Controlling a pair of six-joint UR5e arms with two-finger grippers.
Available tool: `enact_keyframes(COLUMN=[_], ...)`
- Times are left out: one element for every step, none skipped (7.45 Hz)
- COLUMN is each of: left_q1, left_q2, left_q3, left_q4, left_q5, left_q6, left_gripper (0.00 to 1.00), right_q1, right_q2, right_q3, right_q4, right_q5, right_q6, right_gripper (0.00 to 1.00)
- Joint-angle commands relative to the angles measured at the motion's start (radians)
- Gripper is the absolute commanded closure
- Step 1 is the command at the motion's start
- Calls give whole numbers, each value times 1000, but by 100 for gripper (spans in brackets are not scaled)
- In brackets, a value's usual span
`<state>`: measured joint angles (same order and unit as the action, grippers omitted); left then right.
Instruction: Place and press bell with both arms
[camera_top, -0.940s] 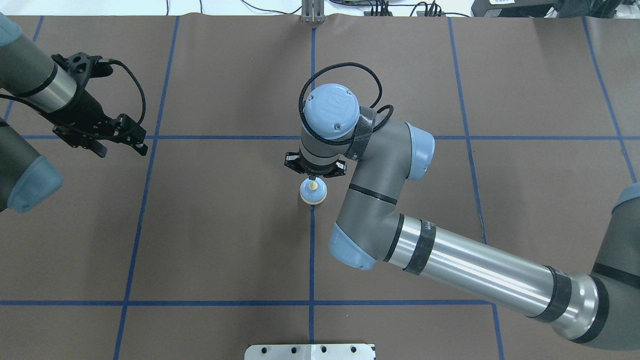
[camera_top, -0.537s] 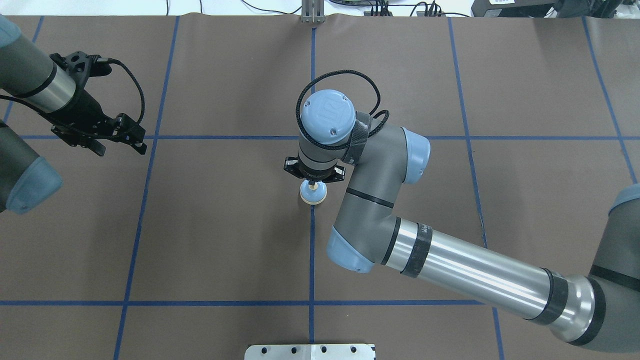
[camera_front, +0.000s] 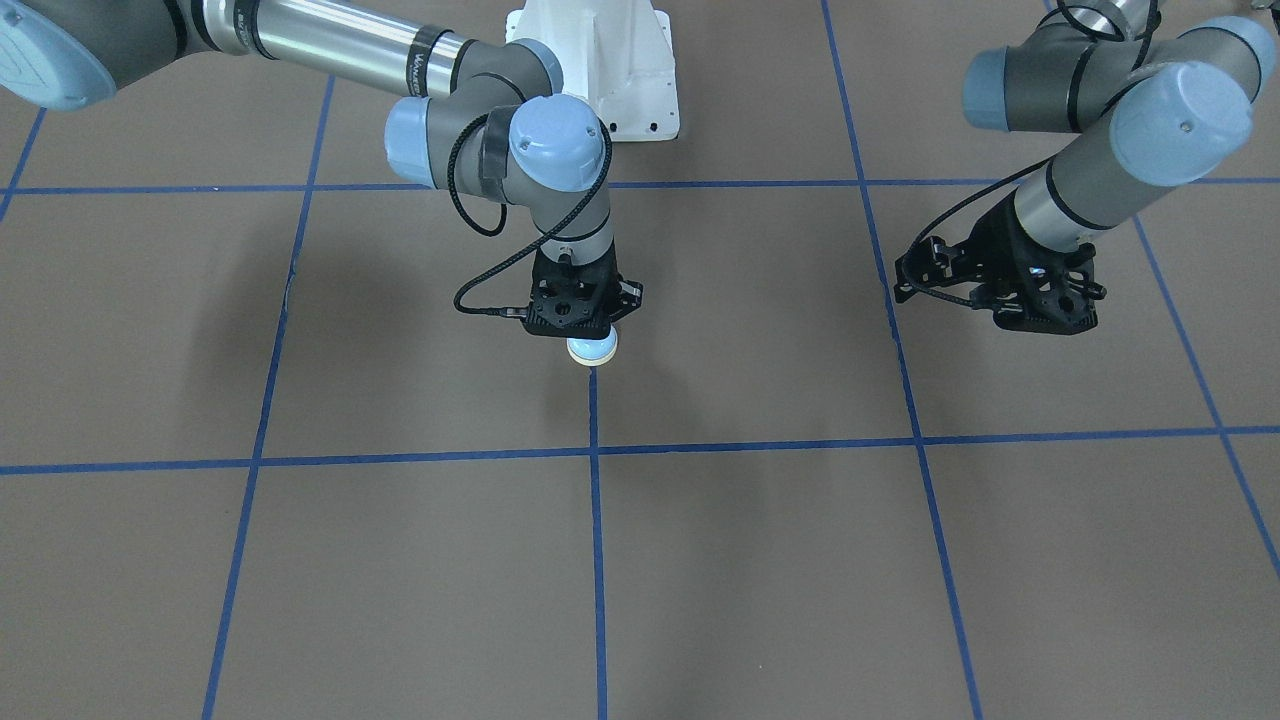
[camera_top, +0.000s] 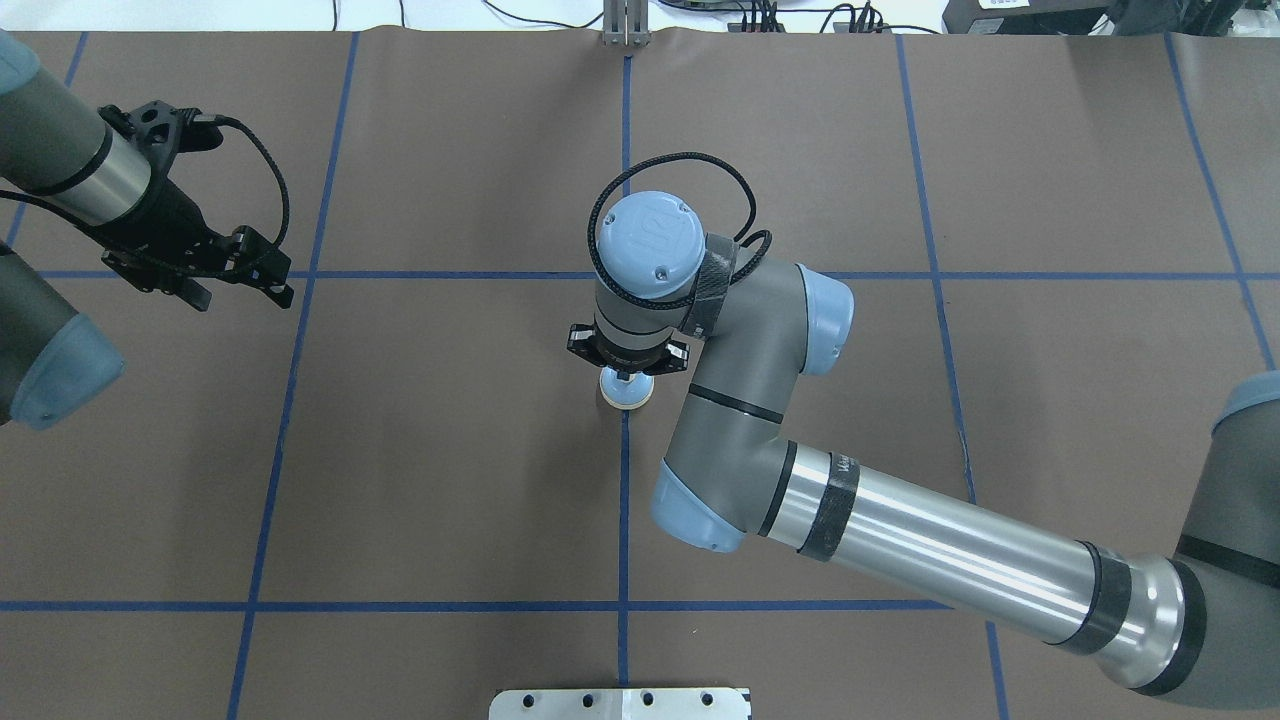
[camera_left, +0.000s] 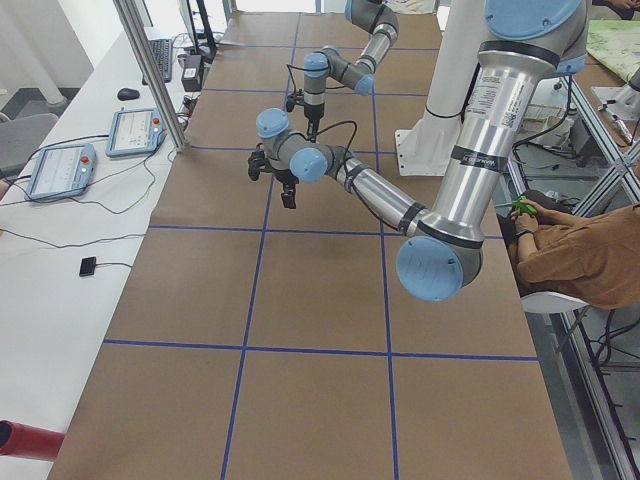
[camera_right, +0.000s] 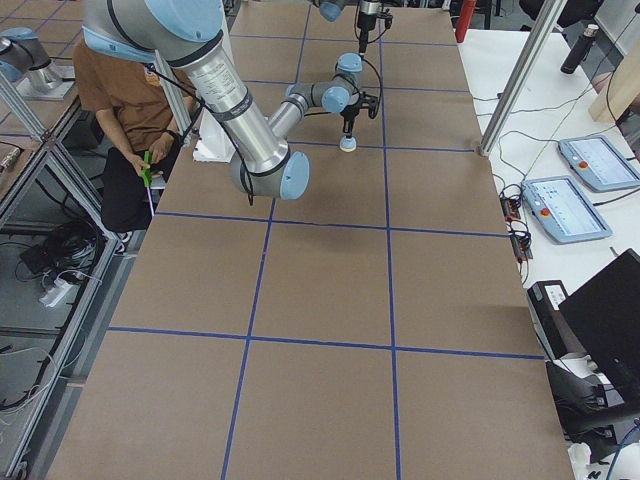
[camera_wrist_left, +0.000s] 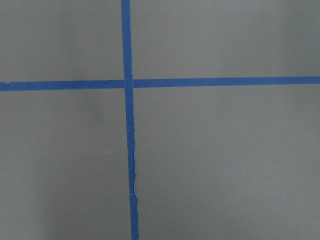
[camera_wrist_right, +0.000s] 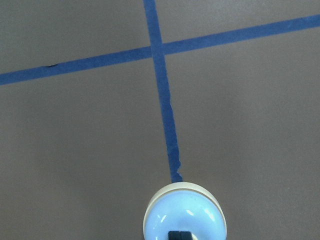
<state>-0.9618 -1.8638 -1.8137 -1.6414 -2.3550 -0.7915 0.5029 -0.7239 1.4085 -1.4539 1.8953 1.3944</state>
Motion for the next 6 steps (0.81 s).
enact_keyframes(left_q1=[0, 0, -2, -8, -24, -56], left_q2=[-2, 0, 0, 2, 27, 60], left_q3=[-4, -10, -13, -18, -32, -44], left_q4=[0, 0, 0, 0, -2, -2], left_q5=[-1, -1, -1, -1, -1, -1], left_q6=[0, 0, 0, 12, 24, 106], left_gripper=[1, 1, 1, 1, 1, 1], right_q1=[11, 47, 90, 124, 182, 254], right_q2=[0, -5, -38, -136, -272, -393], right_q3=[13, 36, 81, 181, 311, 393], right_q4=[-2, -9, -25, -29, -29, -31], right_q5=[50, 98, 140, 145, 168, 201], right_q6=[-2, -2, -5, -23, -96, -227], right_gripper=[100, 100, 100, 100, 100, 100])
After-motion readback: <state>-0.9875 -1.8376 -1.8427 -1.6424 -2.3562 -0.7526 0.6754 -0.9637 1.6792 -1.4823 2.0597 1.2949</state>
